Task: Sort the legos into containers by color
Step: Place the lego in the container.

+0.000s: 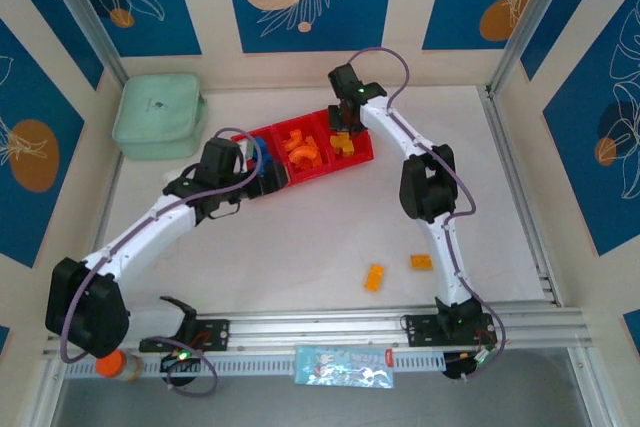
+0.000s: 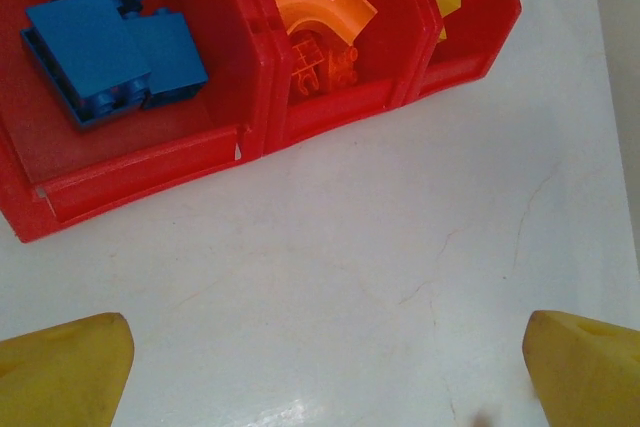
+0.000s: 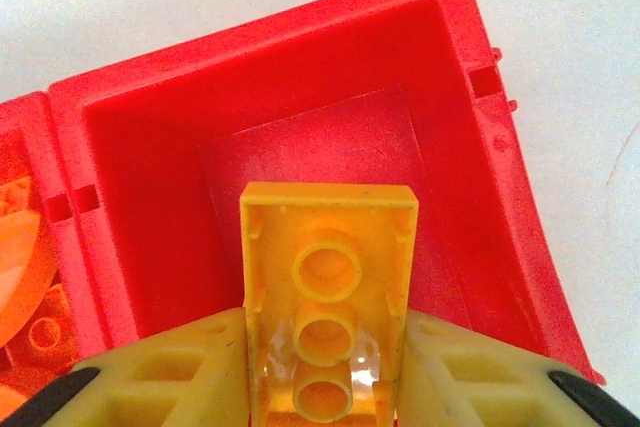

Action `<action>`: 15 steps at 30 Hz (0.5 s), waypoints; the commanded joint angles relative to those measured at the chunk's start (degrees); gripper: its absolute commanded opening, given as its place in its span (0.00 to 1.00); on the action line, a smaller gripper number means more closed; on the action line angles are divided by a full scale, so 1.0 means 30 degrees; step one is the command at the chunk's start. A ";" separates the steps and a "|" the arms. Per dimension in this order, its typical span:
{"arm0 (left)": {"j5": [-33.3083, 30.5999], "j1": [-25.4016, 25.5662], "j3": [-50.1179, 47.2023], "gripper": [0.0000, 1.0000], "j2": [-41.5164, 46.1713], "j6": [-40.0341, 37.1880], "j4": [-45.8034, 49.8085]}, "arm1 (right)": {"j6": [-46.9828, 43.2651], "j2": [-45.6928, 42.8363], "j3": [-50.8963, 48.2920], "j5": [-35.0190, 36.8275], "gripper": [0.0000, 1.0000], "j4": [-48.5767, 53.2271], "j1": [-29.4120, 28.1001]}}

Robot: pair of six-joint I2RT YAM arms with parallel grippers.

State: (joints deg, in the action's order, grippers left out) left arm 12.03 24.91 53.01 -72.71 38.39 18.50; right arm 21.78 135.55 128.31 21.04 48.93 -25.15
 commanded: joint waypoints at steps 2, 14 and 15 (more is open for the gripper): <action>0.0547 -0.0225 0.0705 0.99 -0.0198 -0.0519 0.0209 | -0.0272 -0.1470 -0.0079 -0.0245 0.46 0.0393 -0.0026; 0.1217 -0.0100 -0.0006 0.99 0.0990 -0.0390 0.0192 | 0.0538 -0.9087 -0.9375 -0.1672 0.56 -0.2475 0.0003; 0.1259 -0.0021 -0.0138 0.99 0.1157 -0.0376 0.0240 | 0.0729 -0.9908 -1.0470 -0.1751 0.57 -0.2632 0.0003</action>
State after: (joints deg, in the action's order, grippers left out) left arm 13.76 24.86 53.39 -71.94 38.44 18.52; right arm 22.44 111.37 102.63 18.41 43.16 -25.15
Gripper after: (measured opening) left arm 0.994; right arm 0.570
